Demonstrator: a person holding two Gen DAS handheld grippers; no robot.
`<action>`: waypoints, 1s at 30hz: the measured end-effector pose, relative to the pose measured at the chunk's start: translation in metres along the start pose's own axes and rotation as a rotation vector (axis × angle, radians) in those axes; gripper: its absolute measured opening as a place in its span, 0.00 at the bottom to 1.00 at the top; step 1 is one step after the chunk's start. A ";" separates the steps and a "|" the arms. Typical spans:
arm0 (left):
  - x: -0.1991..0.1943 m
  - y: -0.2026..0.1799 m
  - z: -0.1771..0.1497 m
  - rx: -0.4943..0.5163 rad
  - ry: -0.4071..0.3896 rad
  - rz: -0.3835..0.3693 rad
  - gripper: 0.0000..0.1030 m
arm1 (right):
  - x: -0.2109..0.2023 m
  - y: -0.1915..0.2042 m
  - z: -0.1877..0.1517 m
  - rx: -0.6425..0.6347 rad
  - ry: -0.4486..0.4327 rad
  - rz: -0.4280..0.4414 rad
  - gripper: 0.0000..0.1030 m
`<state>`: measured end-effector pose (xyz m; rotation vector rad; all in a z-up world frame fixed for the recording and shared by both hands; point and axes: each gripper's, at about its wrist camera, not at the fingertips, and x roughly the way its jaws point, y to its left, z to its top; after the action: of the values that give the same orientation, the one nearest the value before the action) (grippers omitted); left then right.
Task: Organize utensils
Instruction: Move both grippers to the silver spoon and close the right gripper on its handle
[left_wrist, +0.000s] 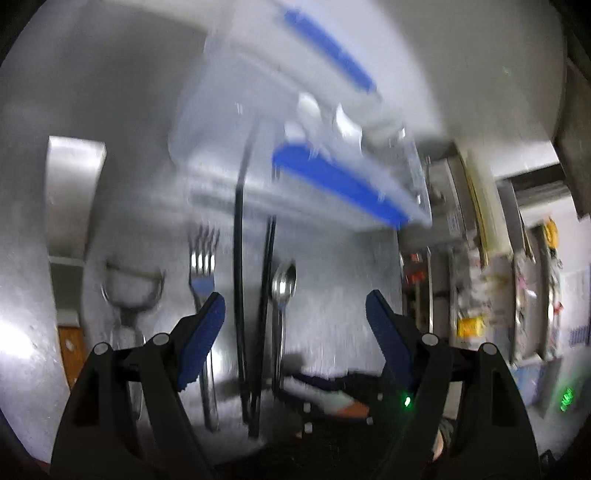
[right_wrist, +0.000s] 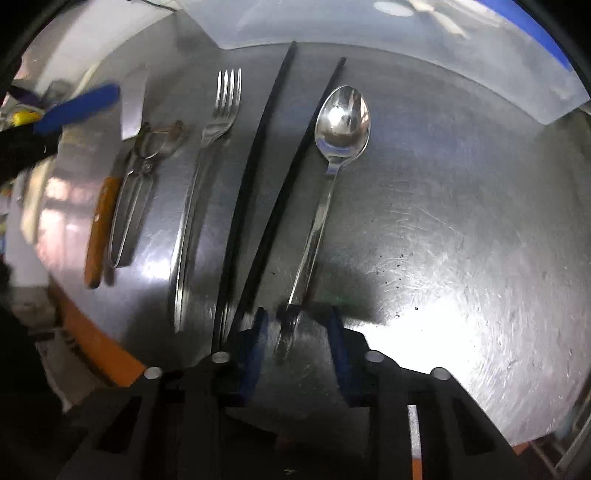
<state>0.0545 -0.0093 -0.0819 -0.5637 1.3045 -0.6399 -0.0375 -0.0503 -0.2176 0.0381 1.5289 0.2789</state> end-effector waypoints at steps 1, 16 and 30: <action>0.003 0.003 -0.003 0.010 0.030 -0.012 0.73 | 0.001 0.002 -0.001 0.016 -0.009 -0.013 0.15; 0.103 0.015 -0.046 -0.155 0.436 -0.202 0.73 | -0.048 -0.088 -0.036 0.389 -0.015 0.372 0.01; 0.064 0.006 -0.016 -0.139 0.215 -0.110 0.72 | -0.017 -0.023 -0.029 0.185 -0.013 0.058 0.24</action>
<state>0.0482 -0.0508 -0.1333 -0.6984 1.5365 -0.7192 -0.0630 -0.0806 -0.2072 0.2298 1.5380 0.1819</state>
